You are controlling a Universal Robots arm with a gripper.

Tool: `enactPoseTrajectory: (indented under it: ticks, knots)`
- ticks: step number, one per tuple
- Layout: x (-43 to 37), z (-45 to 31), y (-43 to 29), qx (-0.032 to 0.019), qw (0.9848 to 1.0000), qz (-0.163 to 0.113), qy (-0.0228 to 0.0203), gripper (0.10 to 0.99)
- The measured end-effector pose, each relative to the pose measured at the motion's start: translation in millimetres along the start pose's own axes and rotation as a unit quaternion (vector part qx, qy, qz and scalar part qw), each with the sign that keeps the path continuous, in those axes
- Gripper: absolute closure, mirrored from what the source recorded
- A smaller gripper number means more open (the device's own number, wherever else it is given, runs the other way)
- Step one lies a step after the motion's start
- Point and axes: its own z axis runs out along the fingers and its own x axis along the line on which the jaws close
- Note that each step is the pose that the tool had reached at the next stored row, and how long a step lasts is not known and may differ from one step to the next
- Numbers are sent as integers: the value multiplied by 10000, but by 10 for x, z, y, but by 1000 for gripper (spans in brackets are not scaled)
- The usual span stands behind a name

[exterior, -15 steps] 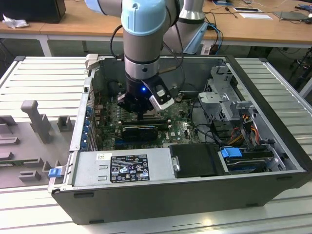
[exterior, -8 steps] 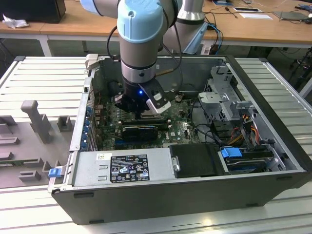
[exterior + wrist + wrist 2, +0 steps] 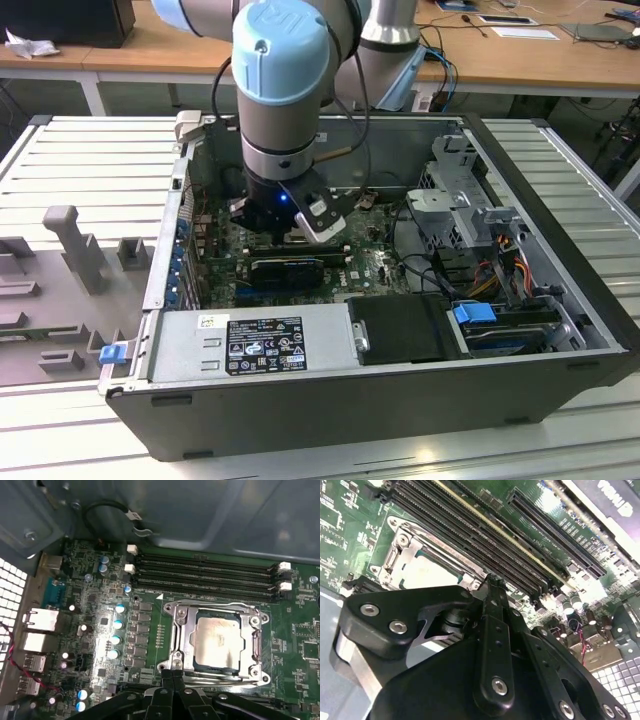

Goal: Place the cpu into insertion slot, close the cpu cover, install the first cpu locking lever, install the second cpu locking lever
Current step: 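Install the second cpu locking lever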

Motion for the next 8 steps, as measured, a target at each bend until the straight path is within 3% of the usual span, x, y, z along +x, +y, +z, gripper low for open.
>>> enactPoseTrajectory:
  ticks: [8]
  knots:
    - [45, 35, -64, -206, 9998, -13, -45, 980]
